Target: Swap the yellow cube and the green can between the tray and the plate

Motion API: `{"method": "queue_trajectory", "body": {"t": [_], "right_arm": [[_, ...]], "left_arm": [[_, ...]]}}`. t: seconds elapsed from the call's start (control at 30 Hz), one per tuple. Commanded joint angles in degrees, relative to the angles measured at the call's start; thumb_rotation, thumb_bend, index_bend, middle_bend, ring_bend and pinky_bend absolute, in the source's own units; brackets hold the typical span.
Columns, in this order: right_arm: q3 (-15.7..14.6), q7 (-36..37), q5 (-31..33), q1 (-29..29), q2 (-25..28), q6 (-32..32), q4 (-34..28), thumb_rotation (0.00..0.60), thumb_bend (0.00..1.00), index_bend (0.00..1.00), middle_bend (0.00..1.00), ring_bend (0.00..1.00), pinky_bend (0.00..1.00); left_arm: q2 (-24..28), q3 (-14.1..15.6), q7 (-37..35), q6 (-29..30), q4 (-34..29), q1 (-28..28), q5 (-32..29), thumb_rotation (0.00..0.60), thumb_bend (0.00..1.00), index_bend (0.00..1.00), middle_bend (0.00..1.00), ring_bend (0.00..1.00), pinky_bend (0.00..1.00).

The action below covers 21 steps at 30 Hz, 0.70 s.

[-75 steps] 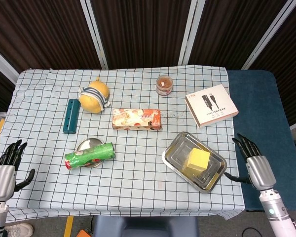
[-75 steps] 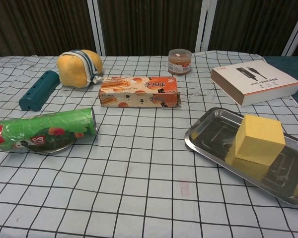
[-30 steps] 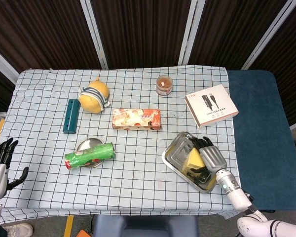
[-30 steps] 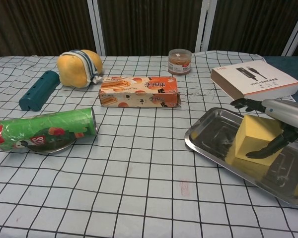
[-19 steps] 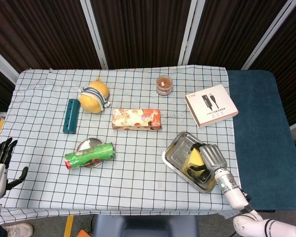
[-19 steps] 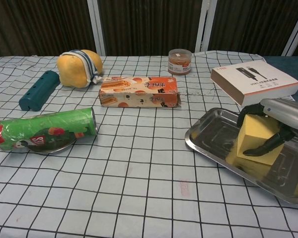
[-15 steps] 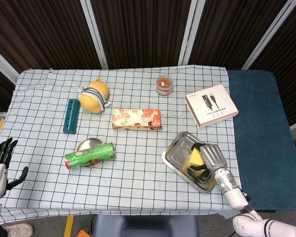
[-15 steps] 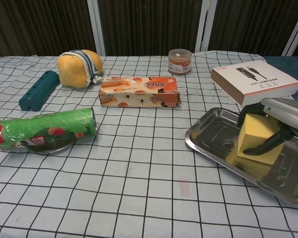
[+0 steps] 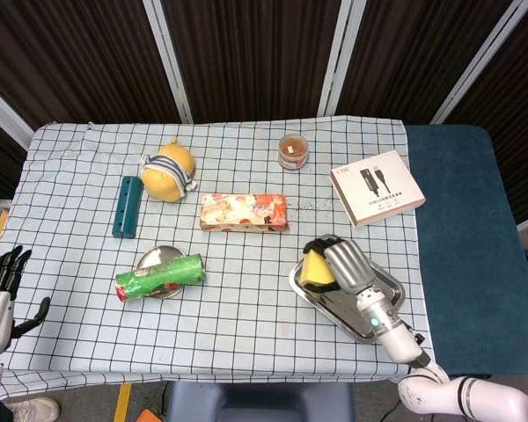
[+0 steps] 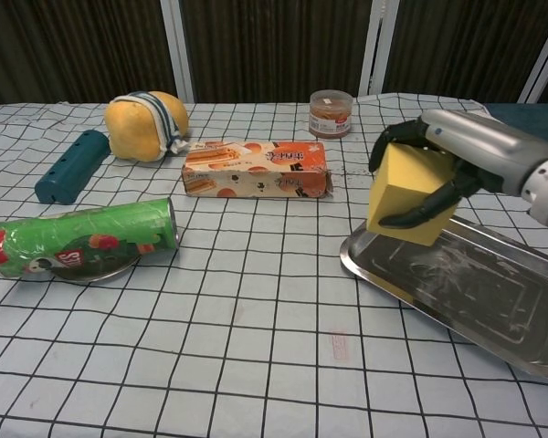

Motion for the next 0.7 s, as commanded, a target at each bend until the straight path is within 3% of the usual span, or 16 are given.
{"method": "queue_trajectory", "body": {"t": [0.03,0.37,0.5,0.7], "right_arm": [[2.2,-1.5,0.2,3.5,-2.0,-2.7,0.6,0.6,0.22,0.85,0.67,0.76,0.85],[7.9,-5.5,5.5,13.6,-11.8,-8.4,13.2,0.6,0.22,0.83,0.67,0.73,0.82],[8.7,-2.7,7.0,16.4,-14.2,-11.1,16.8,0.6,0.22,0.76,0.65,0.64,0.69],[8.0,3.8,7.2,18.3,-13.9,-15.0,17.2,0.6,0.22,0.51,0.43,0.4,0.4]], "left_arm": [[0.1,-0.1,0.1,0.0,0.0,0.1,-0.2,0.6,0.39,0.05,0.0,0.0,0.22],[0.2,-0.3,0.0,-0.5,0.4,-0.1,-0.8,0.6,0.39,0.05,0.0,0.0,0.22],[0.3,-0.5,-0.2,-0.6,0.5,0.0,-1.2,0.6,0.39,0.05,0.0,0.0,0.22],[0.5,-0.8,-0.7,-0.9,0.6,0.0,-2.0,0.6,0.39,0.06,0.0,0.0,0.22]]}}
